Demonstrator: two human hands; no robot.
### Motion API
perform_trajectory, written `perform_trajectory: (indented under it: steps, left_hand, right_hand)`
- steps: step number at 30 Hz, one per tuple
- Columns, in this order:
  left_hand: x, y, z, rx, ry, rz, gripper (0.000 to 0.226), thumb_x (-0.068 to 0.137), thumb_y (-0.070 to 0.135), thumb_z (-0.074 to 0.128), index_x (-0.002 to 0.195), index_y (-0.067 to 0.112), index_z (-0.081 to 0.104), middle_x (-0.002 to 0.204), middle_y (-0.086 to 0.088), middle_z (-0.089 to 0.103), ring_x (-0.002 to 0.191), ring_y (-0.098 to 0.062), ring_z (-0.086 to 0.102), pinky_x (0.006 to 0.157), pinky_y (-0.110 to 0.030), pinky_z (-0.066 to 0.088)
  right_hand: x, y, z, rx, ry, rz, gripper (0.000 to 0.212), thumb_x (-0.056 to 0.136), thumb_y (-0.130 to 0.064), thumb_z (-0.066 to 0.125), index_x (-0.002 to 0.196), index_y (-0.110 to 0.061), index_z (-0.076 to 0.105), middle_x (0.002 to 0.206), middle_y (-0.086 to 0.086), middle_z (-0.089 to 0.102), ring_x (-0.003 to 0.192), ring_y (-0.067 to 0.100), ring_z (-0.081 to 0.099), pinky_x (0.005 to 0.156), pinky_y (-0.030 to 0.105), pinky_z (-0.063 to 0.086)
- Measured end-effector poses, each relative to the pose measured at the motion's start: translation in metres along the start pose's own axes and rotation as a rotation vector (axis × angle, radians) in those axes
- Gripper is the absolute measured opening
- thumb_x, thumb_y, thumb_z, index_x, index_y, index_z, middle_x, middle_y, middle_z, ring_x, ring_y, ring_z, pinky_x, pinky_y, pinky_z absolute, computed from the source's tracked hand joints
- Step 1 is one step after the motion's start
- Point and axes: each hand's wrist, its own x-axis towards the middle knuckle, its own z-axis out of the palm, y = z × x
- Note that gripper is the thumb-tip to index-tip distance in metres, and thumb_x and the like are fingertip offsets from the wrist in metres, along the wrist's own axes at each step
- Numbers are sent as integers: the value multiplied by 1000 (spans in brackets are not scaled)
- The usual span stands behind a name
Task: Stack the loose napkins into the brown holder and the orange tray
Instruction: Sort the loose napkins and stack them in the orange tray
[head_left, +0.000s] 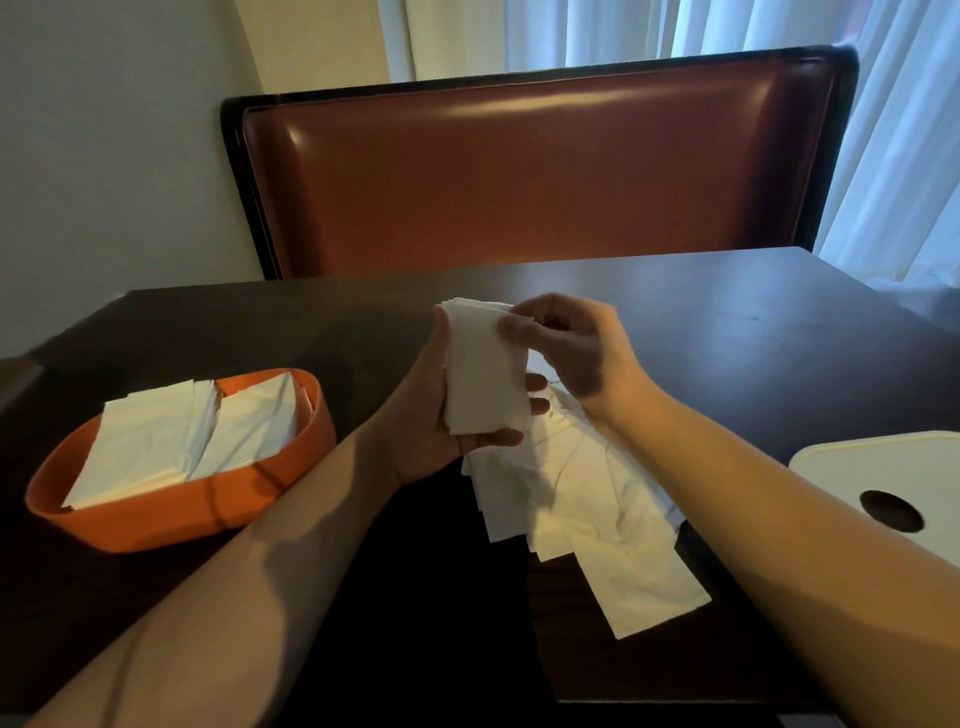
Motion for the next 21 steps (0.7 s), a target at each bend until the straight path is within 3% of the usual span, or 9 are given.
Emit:
perform_trajectory:
  steps: [2, 4, 7, 9, 10, 13, 15, 21]
  left_hand:
    - [-1, 0, 1, -1, 30, 14, 60, 94, 65, 27, 125, 23, 55, 100, -11, 71, 91, -25, 69, 64, -33, 57]
    - [-2, 0, 1, -48, 119, 64, 52, 95, 59, 37, 125, 20, 56, 94, -9, 69, 84, -22, 67, 66, -33, 54]
    - [0, 0, -4, -144, 287, 175, 50, 95, 54, 47, 130, 20, 57, 100, -10, 69, 92, -24, 66, 70, -36, 55]
    - [0, 0, -6, -243, 338, 195, 54, 93, 53, 53, 136, 20, 53, 113, -15, 68, 105, -29, 68, 74, -40, 58]
    - [0, 0, -7, -288, 354, 189, 55, 92, 53, 56, 137, 21, 52, 117, -16, 67, 109, -31, 67, 75, -42, 58]
    - [-1, 1, -6, -341, 400, 152, 57, 89, 55, 60, 135, 23, 51, 114, -16, 69, 105, -33, 69, 71, -40, 59]
    - [-2, 1, -6, -328, 418, 130, 56, 89, 57, 58, 133, 22, 51, 108, -13, 72, 102, -30, 71, 67, -36, 59]
    - [0, 1, -8, -275, 437, 136, 60, 90, 61, 55, 134, 20, 50, 107, -12, 70, 103, -26, 70, 63, -32, 58]
  right_hand:
    - [4, 0, -3, -9, 19, 31, 12, 93, -19, 66, 102, -10, 68, 85, -6, 65, 66, -9, 60, 58, 7, 45]
    - [9, 7, -10, -148, 64, 89, 23, 96, -33, 60, 105, -13, 62, 88, -5, 63, 77, 3, 62, 63, 13, 45]
    - [16, 30, -26, -776, 35, 192, 45, 96, -51, 55, 115, -11, 59, 108, 5, 63, 106, 25, 56, 85, 38, 48]
    - [17, 39, -30, -1073, -40, 293, 48, 92, -61, 54, 94, -12, 58, 106, 9, 57, 112, 31, 48, 92, 42, 42]
    - [19, 40, -30, -1103, -60, 325, 51, 90, -64, 55, 82, -13, 55, 97, 8, 56, 107, 31, 49, 89, 42, 41]
    - [23, 35, -28, -882, -89, 398, 46, 83, -55, 69, 71, -12, 59, 67, 3, 57, 75, 25, 57, 78, 39, 41]
    - [20, 32, -26, -771, -106, 418, 41, 80, -44, 77, 67, -11, 56, 60, 2, 54, 64, 22, 53, 76, 38, 37]
    - [14, 28, -26, -511, 26, 321, 21, 84, -20, 76, 83, -13, 56, 76, 6, 59, 62, 18, 51, 52, 25, 39]
